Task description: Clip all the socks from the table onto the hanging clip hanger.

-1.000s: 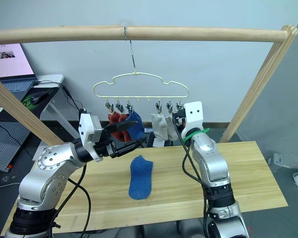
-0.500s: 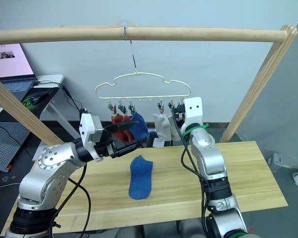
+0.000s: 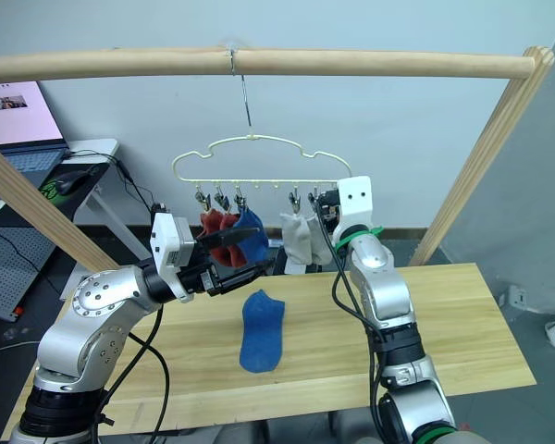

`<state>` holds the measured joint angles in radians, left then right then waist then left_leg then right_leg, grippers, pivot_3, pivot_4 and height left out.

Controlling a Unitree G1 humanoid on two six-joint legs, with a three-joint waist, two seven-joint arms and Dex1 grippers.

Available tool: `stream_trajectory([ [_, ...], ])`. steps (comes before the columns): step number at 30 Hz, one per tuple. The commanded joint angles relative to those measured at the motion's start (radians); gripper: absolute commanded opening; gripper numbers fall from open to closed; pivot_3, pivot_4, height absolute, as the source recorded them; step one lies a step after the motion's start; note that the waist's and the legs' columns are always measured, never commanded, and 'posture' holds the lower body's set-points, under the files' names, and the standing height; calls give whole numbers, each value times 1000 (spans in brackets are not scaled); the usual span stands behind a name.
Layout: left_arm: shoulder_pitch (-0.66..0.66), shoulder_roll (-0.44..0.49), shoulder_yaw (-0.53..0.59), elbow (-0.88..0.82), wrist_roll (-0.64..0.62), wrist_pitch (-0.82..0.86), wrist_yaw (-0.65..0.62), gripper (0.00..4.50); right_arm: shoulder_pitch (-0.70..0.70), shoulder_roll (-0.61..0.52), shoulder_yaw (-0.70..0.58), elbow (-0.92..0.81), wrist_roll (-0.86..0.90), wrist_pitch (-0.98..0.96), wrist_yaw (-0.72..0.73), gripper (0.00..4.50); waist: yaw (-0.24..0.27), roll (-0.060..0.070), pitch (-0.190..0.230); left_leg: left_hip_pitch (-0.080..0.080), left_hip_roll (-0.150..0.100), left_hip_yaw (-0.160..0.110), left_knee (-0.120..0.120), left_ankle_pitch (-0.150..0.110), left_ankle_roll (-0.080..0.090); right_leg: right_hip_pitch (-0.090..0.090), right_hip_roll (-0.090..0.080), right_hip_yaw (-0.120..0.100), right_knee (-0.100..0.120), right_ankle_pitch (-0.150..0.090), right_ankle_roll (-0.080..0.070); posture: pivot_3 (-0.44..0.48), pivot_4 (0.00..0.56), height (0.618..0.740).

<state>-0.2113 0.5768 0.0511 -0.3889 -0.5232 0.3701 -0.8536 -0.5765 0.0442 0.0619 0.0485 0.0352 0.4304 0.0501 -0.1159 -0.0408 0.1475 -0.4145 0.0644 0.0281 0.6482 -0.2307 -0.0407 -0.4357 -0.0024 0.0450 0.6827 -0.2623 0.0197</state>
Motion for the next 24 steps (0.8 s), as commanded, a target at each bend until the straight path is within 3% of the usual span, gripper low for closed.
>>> stream_trajectory([
  [1,-5,4,1,-15,5,-13,2,3473,-35,11,0,-11,3,-28,-2,2439,0,0,0,0,0,0,0,0,0,0,0,0,0,0,0,-106,123,740],
  [24,21,8,6,-38,8,-9,15,3473,-60,51,0,17,-28,-31,-37,2439,1,0,0,0,0,0,0,0,0,0,0,0,0,0,0,-93,128,740],
])
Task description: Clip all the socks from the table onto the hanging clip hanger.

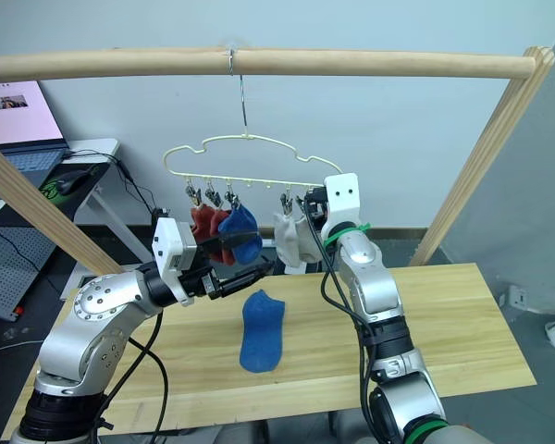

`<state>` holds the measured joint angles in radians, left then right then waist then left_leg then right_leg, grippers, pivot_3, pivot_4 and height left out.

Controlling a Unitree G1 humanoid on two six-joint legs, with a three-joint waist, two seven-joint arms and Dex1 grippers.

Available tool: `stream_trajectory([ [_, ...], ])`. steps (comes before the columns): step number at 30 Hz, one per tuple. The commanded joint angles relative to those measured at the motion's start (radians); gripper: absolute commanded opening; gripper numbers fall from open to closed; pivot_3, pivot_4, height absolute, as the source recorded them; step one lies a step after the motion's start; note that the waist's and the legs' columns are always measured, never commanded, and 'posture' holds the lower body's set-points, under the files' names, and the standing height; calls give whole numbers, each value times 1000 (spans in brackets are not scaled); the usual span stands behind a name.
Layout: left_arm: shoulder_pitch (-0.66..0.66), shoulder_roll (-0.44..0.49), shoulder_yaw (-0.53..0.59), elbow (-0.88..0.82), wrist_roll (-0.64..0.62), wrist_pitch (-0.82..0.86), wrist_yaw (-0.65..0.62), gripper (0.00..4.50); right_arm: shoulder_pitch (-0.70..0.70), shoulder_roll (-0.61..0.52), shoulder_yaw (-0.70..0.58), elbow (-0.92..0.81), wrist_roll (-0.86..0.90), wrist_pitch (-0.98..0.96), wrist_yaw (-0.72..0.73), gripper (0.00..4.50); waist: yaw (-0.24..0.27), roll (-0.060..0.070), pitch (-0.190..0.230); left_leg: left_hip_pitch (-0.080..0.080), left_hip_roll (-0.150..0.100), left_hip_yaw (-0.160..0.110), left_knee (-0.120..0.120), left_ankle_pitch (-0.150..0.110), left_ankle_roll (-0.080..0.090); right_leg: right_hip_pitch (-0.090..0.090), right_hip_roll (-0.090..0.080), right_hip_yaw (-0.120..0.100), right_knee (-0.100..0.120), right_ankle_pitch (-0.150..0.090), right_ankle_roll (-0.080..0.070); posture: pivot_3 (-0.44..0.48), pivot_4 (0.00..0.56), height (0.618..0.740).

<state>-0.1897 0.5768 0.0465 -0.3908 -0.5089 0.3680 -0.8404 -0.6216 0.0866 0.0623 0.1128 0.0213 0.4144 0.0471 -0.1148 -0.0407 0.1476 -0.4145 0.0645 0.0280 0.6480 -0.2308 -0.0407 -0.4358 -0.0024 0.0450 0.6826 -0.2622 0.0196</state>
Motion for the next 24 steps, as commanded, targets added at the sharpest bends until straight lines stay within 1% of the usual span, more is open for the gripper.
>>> stream_trajectory([
  [1,-1,8,10,-36,-7,-6,2,3473,-12,12,-1,-55,-18,-7,-46,2439,0,0,0,0,0,0,0,0,0,0,0,0,0,0,0,-93,128,740],
  [9,-5,7,7,-36,-7,-3,3,3473,-2,59,-23,-115,-46,73,-151,2439,0,0,0,0,0,0,0,0,0,0,0,0,0,0,0,-94,131,740],
  [17,-4,9,5,-32,-2,-9,-2,3473,2,115,-57,-159,-14,153,-229,2439,0,0,0,0,0,0,0,0,0,0,0,0,0,0,0,-93,131,740],
  [24,-4,9,2,-24,3,-16,-9,3473,3,127,-43,-187,29,193,-240,2439,0,0,0,0,0,0,0,0,0,0,0,0,0,0,0,-95,131,740],
])
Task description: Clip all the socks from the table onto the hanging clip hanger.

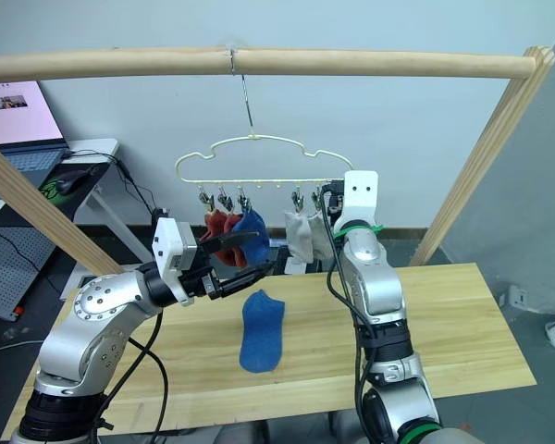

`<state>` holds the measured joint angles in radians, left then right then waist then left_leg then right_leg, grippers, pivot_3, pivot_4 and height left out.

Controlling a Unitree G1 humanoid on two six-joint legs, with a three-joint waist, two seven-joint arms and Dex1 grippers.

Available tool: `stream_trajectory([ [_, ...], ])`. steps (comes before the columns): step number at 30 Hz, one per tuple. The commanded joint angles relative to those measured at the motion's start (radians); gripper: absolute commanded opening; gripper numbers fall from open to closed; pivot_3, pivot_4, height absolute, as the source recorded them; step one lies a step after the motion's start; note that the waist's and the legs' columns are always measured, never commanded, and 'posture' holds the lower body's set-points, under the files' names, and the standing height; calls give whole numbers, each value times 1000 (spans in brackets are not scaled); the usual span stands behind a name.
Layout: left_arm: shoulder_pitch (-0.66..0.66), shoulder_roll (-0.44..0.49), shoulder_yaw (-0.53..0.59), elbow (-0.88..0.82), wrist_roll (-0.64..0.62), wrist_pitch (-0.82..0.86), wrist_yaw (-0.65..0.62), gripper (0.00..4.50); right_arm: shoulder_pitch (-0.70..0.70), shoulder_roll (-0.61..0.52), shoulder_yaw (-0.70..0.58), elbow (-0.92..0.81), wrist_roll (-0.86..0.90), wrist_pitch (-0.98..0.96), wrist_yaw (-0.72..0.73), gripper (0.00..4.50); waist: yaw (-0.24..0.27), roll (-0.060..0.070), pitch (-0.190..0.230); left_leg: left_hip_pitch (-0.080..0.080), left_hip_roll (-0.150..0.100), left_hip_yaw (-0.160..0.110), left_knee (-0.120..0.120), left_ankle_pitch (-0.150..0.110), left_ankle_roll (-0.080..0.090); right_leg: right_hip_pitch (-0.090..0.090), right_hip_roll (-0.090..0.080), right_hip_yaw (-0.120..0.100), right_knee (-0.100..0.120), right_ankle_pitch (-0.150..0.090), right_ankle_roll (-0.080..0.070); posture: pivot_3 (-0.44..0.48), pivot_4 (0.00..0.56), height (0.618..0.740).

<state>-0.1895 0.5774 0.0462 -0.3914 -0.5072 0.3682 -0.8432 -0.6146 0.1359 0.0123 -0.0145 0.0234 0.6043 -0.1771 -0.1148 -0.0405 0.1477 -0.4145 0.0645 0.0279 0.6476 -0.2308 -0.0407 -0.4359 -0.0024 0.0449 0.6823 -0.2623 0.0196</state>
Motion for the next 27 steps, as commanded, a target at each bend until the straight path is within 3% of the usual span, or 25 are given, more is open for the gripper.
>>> stream_trajectory([
  [1,-4,8,3,-22,2,-17,-7,3473,-4,78,9,-61,33,7,-16,2439,0,0,0,0,0,0,0,0,0,0,0,0,0,0,0,-95,131,740],
  [11,2,12,4,-18,9,-26,-11,3473,-16,77,27,-62,94,19,-9,2439,0,0,0,0,0,0,0,0,0,0,0,0,0,0,0,-88,127,740],
  [14,2,13,4,-18,10,-26,-12,3473,-18,77,25,-63,106,14,-11,1853,0,0,0,0,0,0,0,0,0,0,0,0,0,0,0,-89,127,740],
  [19,4,10,4,-20,14,-24,-11,3473,-21,67,33,-67,106,2,-9,270,0,0,0,0,0,0,0,0,0,0,0,0,0,0,0,-90,128,740],
  [27,4,7,2,-24,15,-18,-8,3473,-24,55,36,-62,106,-8,-7,176,0,0,0,0,0,0,0,0,0,0,0,0,0,0,0,-94,129,740],
])
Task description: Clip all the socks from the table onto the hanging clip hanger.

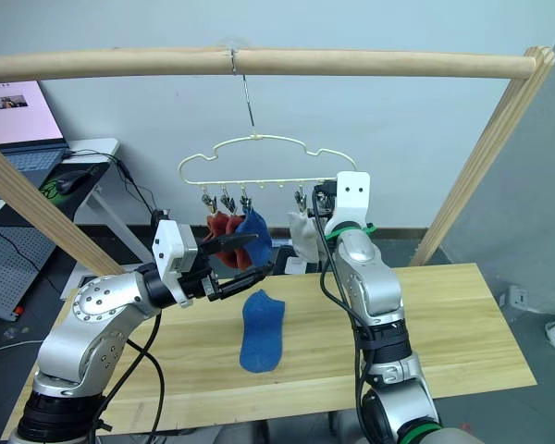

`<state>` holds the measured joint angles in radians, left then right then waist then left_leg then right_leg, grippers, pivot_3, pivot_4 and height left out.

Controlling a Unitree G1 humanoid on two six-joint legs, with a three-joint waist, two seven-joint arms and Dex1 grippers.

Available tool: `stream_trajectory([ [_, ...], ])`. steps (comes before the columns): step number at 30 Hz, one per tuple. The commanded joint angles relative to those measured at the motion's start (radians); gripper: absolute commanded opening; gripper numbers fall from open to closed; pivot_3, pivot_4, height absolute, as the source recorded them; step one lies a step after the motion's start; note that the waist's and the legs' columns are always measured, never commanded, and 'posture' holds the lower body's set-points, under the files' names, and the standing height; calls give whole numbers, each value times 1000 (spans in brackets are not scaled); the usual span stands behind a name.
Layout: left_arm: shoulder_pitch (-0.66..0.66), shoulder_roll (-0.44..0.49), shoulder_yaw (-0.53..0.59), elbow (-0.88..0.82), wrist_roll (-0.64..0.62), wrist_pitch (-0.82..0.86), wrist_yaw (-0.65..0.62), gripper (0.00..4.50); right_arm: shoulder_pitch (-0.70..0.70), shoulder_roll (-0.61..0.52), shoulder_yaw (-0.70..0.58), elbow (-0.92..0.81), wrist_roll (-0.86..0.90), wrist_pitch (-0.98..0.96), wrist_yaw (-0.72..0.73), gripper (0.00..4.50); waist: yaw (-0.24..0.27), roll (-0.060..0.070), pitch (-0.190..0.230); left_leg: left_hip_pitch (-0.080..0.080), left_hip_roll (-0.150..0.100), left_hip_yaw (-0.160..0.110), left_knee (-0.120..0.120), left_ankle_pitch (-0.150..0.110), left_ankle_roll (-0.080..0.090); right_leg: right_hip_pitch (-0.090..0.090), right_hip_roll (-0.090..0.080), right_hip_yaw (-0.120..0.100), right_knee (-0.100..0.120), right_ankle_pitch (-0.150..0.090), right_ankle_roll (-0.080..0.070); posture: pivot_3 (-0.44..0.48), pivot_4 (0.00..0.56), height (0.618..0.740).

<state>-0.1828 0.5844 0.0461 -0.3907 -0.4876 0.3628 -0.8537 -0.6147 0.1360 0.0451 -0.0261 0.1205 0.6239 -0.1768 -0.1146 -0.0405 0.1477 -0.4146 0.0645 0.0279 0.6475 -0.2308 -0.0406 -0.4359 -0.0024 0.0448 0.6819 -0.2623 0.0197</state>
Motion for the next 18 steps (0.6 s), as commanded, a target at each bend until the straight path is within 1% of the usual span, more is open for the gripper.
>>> stream_trajectory([
  [1,-3,0,2,-27,-6,-10,4,3473,-25,54,3,-49,10,-29,-7,176,0,0,0,0,0,0,0,0,0,0,0,0,0,0,0,-94,129,740],
  [5,8,-1,13,-28,-3,9,32,3473,-26,54,1,-45,12,-35,-6,176,0,0,0,0,0,0,0,0,0,0,0,0,0,0,0,-91,130,740],
  [8,26,-19,29,-7,22,22,105,3473,-27,56,-3,-47,18,-37,-5,176,0,0,0,0,0,0,0,0,0,0,0,0,0,0,0,-92,135,740],
  [11,66,-23,20,14,70,28,160,4010,-28,56,-8,-54,25,-35,-4,176,0,0,0,0,0,0,0,0,0,0,0,0,0,0,0,-93,141,740],
  [13,98,-34,9,18,110,21,205,4491,-27,54,-9,-60,30,-32,-4,176,-1,1,0,0,0,0,0,0,0,0,0,0,0,0,0,-92,147,740],
  [18,166,-99,-25,71,196,57,330,4500,-24,52,-5,-73,35,-25,-2,176,1,1,1,0,0,0,-1,0,0,0,0,0,-1,0,0,-96,153,740],
])
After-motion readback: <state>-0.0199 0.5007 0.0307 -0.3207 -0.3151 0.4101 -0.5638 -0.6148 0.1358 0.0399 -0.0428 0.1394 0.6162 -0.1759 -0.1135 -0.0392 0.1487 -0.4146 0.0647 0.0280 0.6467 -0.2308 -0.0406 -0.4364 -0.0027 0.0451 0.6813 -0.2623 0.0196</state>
